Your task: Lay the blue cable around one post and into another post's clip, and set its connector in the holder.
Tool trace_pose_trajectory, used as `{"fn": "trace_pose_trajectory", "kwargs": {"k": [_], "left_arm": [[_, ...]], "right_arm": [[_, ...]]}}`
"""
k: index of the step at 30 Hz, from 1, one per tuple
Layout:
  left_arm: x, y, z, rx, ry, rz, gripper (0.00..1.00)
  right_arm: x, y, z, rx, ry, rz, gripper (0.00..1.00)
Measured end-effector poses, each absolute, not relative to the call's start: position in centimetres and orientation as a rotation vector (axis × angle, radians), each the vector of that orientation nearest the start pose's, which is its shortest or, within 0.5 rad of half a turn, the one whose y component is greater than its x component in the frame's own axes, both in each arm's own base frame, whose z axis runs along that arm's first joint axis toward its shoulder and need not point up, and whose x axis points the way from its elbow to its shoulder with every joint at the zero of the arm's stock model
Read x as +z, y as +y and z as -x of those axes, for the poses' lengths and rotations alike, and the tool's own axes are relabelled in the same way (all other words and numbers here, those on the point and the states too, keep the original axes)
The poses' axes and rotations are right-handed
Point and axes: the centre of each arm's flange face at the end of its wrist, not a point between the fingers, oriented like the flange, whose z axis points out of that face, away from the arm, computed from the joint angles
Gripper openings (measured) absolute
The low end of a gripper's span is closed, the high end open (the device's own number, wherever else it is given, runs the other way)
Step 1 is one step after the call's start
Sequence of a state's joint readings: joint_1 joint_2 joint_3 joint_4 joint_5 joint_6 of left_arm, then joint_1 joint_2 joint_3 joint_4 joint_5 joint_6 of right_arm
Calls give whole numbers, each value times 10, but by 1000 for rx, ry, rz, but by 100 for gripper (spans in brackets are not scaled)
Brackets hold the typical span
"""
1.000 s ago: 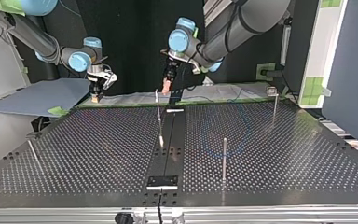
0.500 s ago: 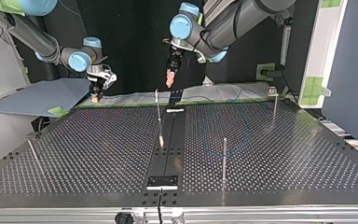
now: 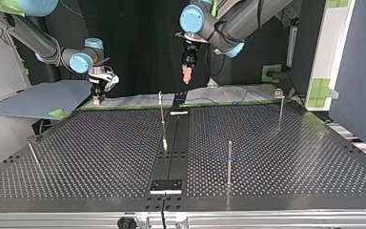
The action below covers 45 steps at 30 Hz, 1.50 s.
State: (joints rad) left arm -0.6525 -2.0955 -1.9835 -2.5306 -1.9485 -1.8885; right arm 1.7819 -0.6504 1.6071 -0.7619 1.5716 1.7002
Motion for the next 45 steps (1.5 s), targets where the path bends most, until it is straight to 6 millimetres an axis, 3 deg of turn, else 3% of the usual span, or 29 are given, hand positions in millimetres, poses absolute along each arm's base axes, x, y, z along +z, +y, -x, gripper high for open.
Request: {"fn": "trace_pose_trajectory", "kwargs": {"k": [9,16,25,30,45], "left_arm": [[143,-365,-363,-336,1852,66,100],[186,-337,-388,-335,1821,145,100],[224,-300,-405,-325,1785,255,100],[245,-291,-408,-355,1742,306,100],[337,-274,-405,-413,1577,371,100]], "right_arm": [[-18,-601,-263,1339,-1348,-1461,61],[-18,-602,-264,1342,-1346,-1461,61],[-18,-602,-263,1342,-1346,-1460,61],[-18,-602,-263,1343,-1346,-1459,61],[-19,-603,-262,1349,-1349,-1454,61]]}}
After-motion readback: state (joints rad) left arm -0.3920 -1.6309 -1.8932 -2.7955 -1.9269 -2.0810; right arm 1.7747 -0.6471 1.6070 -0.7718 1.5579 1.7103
